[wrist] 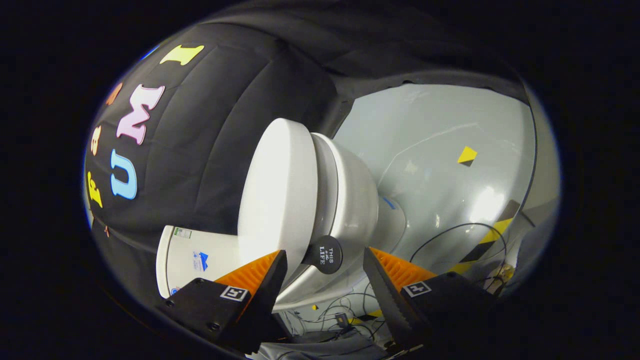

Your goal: Open the toilet lid.

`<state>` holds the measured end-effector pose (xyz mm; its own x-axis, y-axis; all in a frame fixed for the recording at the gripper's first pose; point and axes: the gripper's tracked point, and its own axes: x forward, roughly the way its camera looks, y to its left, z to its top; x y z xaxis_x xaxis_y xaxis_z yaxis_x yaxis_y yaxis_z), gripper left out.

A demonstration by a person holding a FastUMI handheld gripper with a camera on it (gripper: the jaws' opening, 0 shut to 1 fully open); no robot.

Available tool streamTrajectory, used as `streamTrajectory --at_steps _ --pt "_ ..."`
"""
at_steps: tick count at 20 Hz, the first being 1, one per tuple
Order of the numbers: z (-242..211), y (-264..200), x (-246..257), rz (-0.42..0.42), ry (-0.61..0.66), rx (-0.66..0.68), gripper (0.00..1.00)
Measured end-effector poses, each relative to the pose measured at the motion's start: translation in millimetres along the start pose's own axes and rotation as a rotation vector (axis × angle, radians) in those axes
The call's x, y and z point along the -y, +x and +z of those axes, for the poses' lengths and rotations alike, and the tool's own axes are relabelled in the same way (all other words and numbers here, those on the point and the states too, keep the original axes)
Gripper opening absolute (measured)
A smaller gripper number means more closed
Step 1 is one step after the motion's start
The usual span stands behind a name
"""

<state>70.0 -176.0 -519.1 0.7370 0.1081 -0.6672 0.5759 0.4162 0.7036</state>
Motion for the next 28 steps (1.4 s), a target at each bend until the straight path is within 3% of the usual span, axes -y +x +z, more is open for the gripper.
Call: streamTrajectory --at_steps 4,6,10,11,14,17,20,28 --pt "-4.6 9.0 6.5 -0.017 0.039 -0.011 0.71" --pt "-4.8 14.5 1.8 0.000 0.036 -0.008 0.45" --pt "-9.1 10.9 -3.9 0.025 0.048 -0.005 0.45" --pt "-2.7 18.9 -2.9 0.022 0.059 -0.019 0.25" --pt "-0.2 1.2 -4.7 0.040 0.039 -0.003 0.25" --pt "-0.2 19.5 -8.9 0.021 0.009 -0.009 0.05" --pt "2.5 11.6 -11.5 0.011 0.000 -0.016 0.05" --pt "8.4 -7.5 -46.2 -0.081 -0.264 0.029 0.05"
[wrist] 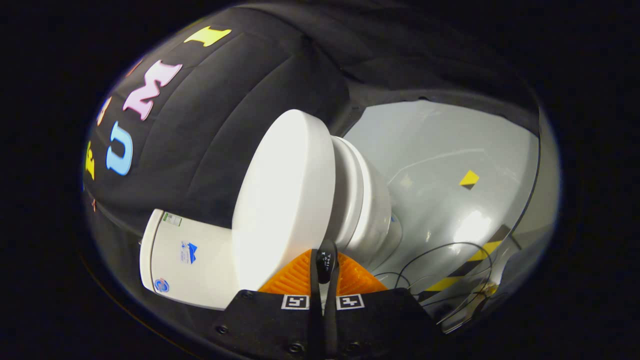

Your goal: Open the toilet lid.

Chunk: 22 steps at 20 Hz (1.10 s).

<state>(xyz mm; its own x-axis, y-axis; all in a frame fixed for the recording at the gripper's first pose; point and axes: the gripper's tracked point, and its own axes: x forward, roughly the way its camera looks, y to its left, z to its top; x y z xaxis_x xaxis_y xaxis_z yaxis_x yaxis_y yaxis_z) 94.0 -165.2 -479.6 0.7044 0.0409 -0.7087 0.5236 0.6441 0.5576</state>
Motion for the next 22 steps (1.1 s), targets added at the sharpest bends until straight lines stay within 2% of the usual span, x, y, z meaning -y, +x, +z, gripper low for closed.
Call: streamTrajectory --at_steps 4,8,17,22 --pt "13.4 -21.3 -28.3 -0.033 -0.105 0.041 0.05" --pt "25.9 -54.9 -77.0 -0.045 -0.266 0.109 0.05" --pt "13.4 -99.6 -170.5 -0.085 -0.533 0.177 0.05" --pt "-5.8 -118.5 -224.4 -0.059 -0.661 0.219 0.05"
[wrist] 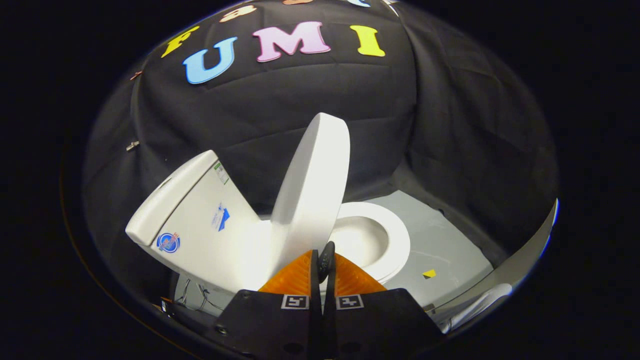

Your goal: Open the toilet lid.

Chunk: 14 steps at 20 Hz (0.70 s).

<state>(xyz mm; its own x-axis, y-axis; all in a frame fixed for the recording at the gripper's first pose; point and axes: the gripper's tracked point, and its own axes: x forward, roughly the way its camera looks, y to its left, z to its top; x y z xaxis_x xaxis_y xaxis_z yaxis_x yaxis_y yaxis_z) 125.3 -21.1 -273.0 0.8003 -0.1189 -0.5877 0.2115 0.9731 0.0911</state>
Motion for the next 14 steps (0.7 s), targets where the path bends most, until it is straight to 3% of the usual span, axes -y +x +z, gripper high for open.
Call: streamTrajectory --at_steps 14 --pt "8.5 -28.5 -145.0 0.181 -0.233 0.091 0.05"
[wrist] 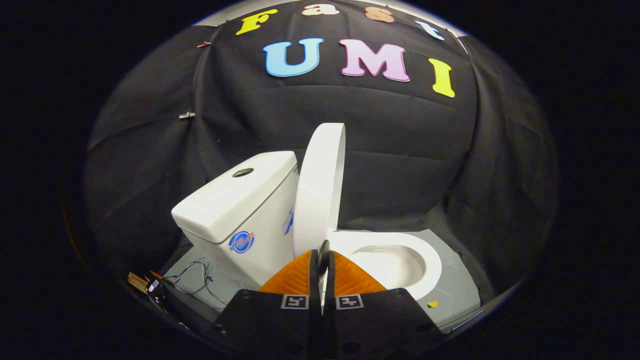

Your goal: Open the toilet lid.

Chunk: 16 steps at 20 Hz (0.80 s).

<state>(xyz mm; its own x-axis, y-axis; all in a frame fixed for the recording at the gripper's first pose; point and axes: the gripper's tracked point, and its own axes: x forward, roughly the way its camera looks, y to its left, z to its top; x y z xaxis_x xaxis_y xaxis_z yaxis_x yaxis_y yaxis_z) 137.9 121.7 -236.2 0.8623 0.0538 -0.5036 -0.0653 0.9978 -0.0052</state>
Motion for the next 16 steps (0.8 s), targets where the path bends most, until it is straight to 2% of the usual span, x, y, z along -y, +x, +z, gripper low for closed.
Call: streamTrajectory --at_steps 6,16 --pt "-3.6 2.8 -40.2 0.069 -0.041 0.004 0.05" --pt "-3.6 6.9 -56.9 0.081 -0.057 -0.001 0.05"
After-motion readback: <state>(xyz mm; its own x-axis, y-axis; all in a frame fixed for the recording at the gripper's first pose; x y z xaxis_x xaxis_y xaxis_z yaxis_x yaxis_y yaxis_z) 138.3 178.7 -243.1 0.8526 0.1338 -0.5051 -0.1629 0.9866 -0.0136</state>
